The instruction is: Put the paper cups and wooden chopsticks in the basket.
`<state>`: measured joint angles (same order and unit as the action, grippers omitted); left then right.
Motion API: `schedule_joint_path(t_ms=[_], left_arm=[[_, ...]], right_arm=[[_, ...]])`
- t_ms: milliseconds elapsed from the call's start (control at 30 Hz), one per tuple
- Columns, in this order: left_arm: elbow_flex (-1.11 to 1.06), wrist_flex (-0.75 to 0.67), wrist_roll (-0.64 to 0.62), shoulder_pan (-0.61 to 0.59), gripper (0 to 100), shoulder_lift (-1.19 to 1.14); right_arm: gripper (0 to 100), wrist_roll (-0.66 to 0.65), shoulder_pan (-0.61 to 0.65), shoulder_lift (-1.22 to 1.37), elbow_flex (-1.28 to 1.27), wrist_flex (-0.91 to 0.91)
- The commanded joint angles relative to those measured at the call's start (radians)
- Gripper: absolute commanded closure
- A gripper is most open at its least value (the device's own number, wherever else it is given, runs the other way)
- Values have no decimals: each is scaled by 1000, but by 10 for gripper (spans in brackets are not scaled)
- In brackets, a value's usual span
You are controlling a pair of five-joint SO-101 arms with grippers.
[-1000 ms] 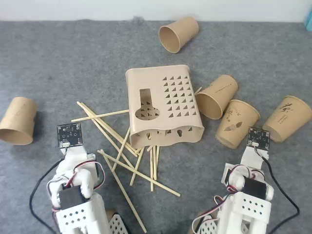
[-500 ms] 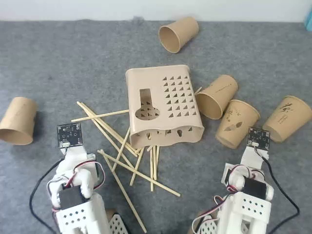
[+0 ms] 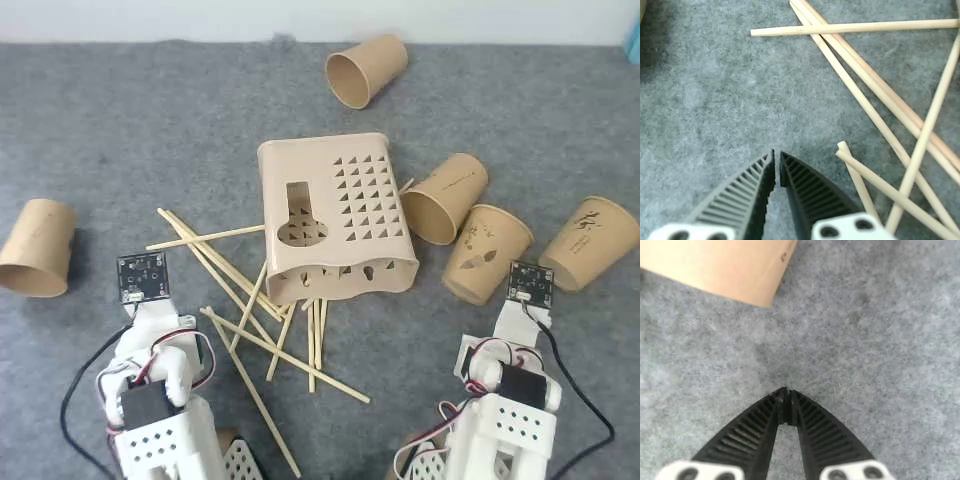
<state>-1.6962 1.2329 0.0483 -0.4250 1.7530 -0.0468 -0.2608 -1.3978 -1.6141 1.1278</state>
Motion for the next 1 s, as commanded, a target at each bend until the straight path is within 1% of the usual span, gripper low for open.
schedule_joint_path(t_ms=[0, 600, 767, 900, 967], left_arm=[[16, 3, 2, -2, 987, 15], [16, 3, 2, -2, 987, 15], [16, 3, 2, -2, 987, 15], [16, 2, 0, 5, 987, 15], [16, 2, -2, 51, 987, 15]], right_arm=[[991, -11, -13, -18, 9, -16], [991, -5, -10, -18, 9, -18], [990, -9, 111, -18, 9, -25], [990, -9, 171, -18, 9, -21], [990, -9, 214, -18, 9, -24]])
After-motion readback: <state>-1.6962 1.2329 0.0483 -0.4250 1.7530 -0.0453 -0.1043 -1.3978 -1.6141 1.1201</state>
